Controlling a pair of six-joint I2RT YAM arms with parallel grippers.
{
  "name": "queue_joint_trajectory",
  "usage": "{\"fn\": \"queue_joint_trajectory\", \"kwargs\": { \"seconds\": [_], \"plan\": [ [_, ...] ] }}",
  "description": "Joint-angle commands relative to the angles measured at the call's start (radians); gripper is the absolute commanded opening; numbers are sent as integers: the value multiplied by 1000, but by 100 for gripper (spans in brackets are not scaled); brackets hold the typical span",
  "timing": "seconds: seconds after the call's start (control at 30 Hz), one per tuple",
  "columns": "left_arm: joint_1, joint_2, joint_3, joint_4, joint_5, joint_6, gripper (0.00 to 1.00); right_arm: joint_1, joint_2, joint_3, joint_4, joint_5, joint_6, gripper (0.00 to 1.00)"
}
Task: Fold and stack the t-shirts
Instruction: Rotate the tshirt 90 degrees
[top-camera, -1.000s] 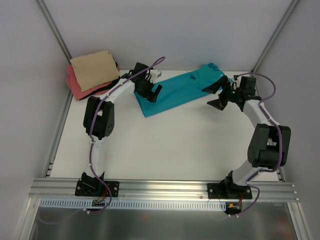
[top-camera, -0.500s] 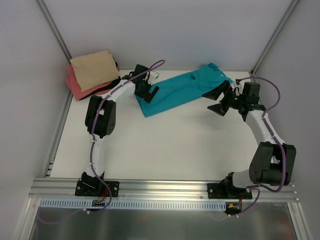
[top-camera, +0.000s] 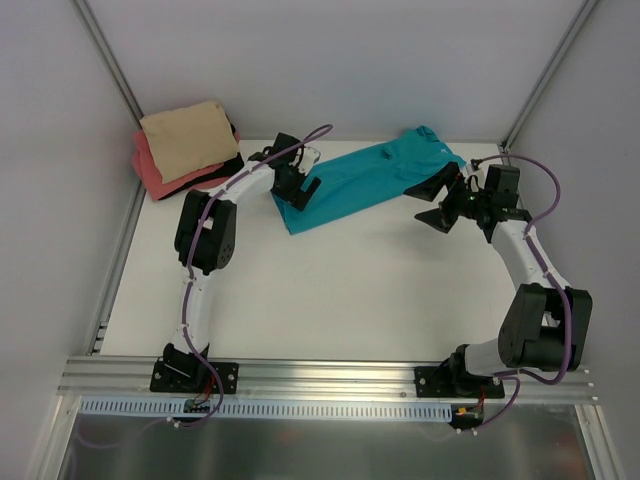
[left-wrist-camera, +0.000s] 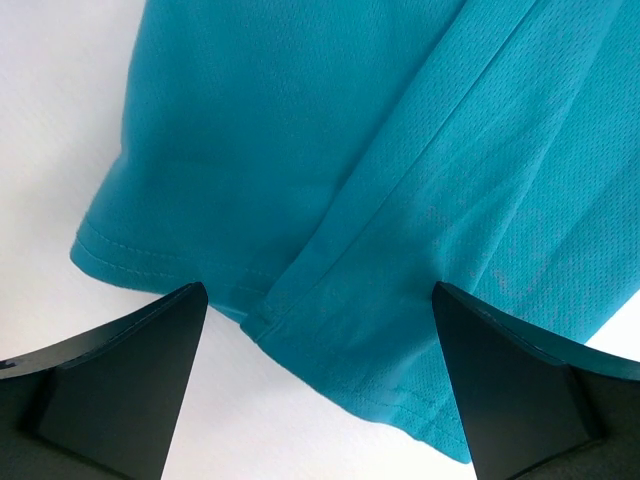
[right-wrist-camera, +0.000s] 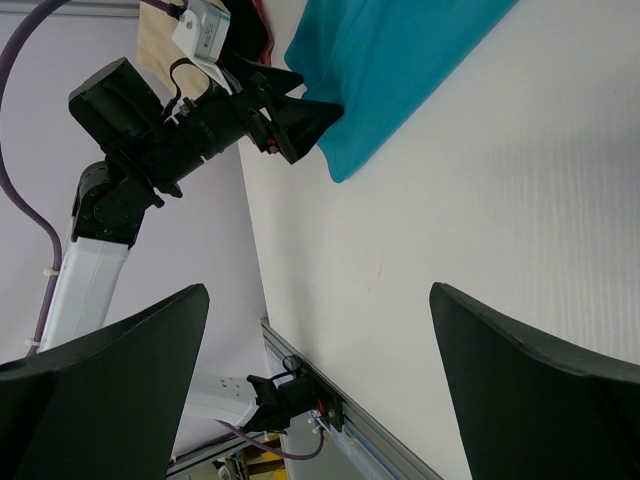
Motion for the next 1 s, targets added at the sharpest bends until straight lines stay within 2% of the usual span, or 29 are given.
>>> {"fn": "queue_joint_trajectory", "kwargs": {
  "seconds": [0.0, 0.73, 0.97],
  "plan": [
    [0, -4, 10, -52, 19, -27, 99, 7, -43, 50, 0, -7, 4, 100],
    [-15, -9, -80, -214, 72, -133, 99, -1, -176, 46, 42, 5, 66, 100],
    [-72, -41, -195, -279, 99, -171, 99, -2, -212, 37, 42, 7, 70, 100]
  ]
}}
